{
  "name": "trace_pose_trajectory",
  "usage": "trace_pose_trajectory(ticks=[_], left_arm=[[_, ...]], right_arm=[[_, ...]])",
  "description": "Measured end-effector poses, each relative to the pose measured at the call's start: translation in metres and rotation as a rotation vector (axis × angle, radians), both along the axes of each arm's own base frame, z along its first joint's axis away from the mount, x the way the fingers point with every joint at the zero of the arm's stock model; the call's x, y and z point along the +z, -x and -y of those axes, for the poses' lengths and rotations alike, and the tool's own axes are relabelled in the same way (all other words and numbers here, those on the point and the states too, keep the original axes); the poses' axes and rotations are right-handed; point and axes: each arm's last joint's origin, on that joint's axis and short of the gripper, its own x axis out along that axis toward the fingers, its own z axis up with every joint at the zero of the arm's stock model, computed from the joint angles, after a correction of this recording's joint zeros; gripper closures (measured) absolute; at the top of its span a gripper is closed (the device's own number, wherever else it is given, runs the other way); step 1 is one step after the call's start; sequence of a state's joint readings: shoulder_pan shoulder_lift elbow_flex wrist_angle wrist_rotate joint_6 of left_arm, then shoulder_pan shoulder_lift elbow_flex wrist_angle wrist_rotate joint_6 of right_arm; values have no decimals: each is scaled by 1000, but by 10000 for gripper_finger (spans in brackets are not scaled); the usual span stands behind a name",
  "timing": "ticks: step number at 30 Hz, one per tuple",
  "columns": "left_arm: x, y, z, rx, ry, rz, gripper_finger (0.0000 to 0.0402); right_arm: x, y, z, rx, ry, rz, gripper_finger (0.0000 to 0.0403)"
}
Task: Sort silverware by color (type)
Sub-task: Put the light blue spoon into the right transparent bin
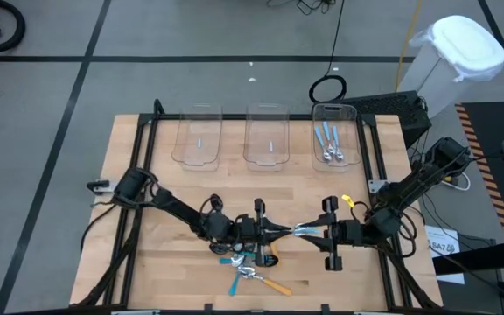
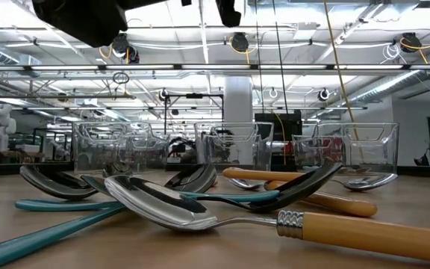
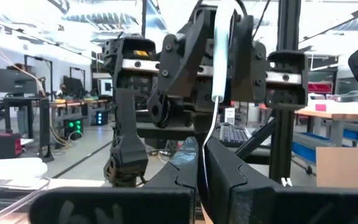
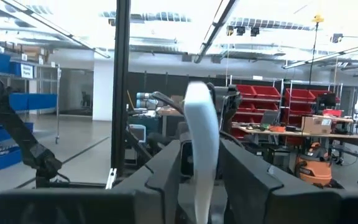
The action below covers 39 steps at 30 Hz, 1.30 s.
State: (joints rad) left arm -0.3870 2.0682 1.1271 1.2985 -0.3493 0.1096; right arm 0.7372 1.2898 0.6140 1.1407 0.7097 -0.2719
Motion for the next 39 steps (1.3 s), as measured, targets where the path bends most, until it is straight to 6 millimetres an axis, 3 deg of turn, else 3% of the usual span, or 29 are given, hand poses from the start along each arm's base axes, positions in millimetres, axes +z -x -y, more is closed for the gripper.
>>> trace_pose_trajectory(ticks=[15, 21, 28, 34, 39], left_arm=[[-1, 1, 8, 119, -84, -24, 391], [-4, -1, 5, 139, -150, -59, 380], [-3, 0, 9, 145, -222, -116, 270], [25, 7, 12, 114, -173, -224, 163], [54, 26, 22, 51, -197, -280, 135]], right_arm=[[8, 22, -10, -74, 49, -25, 371], [7, 23, -10, -110, 43, -45, 372], [11, 30, -12, -117, 49, -42, 372], [16, 42, -15, -114, 38, -57, 372], [18, 48, -16, -98, 30, -59, 372]])
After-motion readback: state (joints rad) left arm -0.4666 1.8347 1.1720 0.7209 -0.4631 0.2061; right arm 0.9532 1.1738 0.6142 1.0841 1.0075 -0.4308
